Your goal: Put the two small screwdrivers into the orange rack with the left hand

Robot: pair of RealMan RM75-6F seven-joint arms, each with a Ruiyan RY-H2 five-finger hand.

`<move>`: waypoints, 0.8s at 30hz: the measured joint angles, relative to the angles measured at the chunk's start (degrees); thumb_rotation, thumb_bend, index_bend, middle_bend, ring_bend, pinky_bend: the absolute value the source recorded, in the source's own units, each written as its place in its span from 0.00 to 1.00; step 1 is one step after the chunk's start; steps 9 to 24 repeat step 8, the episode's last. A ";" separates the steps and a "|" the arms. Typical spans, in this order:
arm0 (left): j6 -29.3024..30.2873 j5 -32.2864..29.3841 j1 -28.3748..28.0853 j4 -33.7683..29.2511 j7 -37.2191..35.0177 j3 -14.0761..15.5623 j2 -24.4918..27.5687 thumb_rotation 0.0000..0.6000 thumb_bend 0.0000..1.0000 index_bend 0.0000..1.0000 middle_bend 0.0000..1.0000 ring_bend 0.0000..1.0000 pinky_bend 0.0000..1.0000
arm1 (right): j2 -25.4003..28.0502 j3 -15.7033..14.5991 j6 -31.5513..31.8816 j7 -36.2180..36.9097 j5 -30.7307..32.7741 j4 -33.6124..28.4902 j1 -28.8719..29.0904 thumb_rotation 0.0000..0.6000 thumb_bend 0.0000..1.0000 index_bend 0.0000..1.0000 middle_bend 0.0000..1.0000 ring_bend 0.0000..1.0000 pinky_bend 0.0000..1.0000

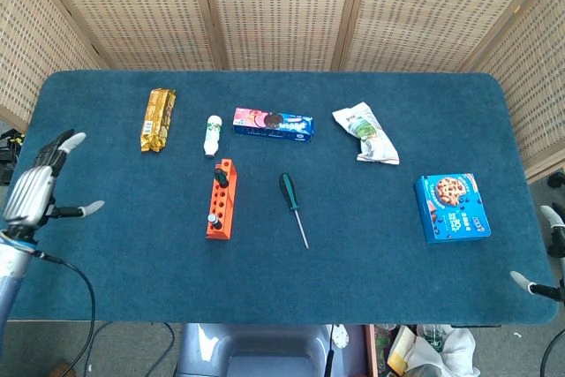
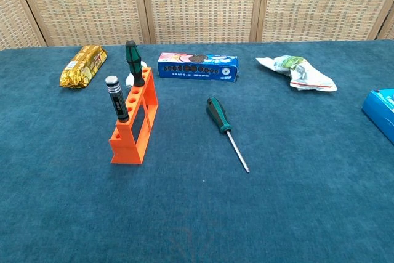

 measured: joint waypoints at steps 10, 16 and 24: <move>15.27 2.25 11.94 1.81 7.56 5.89 -0.46 1.00 0.00 0.00 0.00 0.00 0.00 | -0.52 -0.33 2.03 -1.81 -1.45 -0.42 -0.64 1.00 0.00 0.00 0.00 0.00 0.00; 15.27 2.25 11.94 1.81 7.56 5.89 -0.46 1.00 0.00 0.00 0.00 0.00 0.00 | -0.52 -0.33 2.03 -1.81 -1.45 -0.42 -0.64 1.00 0.00 0.00 0.00 0.00 0.00; 15.27 2.25 11.94 1.81 7.56 5.89 -0.46 1.00 0.00 0.00 0.00 0.00 0.00 | -0.52 -0.33 2.03 -1.81 -1.45 -0.42 -0.64 1.00 0.00 0.00 0.00 0.00 0.00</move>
